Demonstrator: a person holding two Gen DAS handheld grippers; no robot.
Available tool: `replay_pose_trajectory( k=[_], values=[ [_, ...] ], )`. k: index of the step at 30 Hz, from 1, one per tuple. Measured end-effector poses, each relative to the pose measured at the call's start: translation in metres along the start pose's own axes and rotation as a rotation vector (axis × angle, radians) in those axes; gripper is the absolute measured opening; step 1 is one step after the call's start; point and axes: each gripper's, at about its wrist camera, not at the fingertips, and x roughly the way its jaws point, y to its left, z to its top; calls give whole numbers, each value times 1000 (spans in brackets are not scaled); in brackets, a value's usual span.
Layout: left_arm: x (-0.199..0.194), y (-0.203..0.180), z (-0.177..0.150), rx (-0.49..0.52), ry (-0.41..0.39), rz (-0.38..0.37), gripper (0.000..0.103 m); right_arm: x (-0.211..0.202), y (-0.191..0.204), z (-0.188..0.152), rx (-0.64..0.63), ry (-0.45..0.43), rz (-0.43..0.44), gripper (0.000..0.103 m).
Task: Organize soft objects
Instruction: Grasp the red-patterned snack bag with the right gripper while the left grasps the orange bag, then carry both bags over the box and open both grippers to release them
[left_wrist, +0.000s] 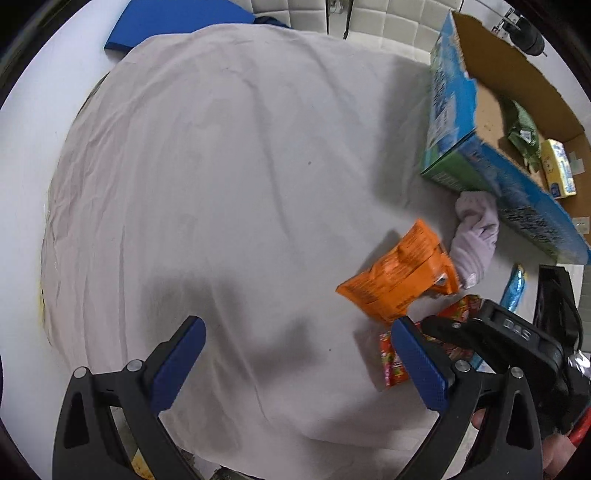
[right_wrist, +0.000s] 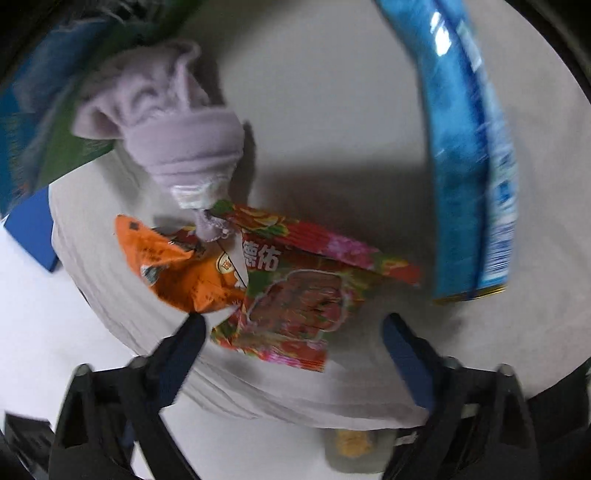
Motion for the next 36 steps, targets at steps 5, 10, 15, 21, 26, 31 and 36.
replay_pose_trajectory(
  k=[5, 10, 15, 21, 26, 31, 36],
  values=[
    [6, -3, 1, 45, 17, -8, 103, 13, 0, -5, -19, 4, -36, 55],
    [15, -28, 12, 148, 19, -17, 103, -9, 6, -7, -201, -76, -208, 53],
    [50, -64, 27, 268, 98, -32, 103, -39, 8, -3, -362, -171, -376, 52],
    [87, -92, 40, 324, 169, -22, 92, -54, 22, -14, -531, -241, -529, 52],
    [101, -95, 40, 290, 224, -60, 61, -53, 29, -23, -574, -245, -565, 53],
    [98, -101, 31, 291, 185, -51, 50, -58, 24, -24, -575, -234, -553, 52],
    [82, -101, 23, 276, 133, -34, 39, -56, 19, -19, -583, -238, -541, 52]
  ],
)
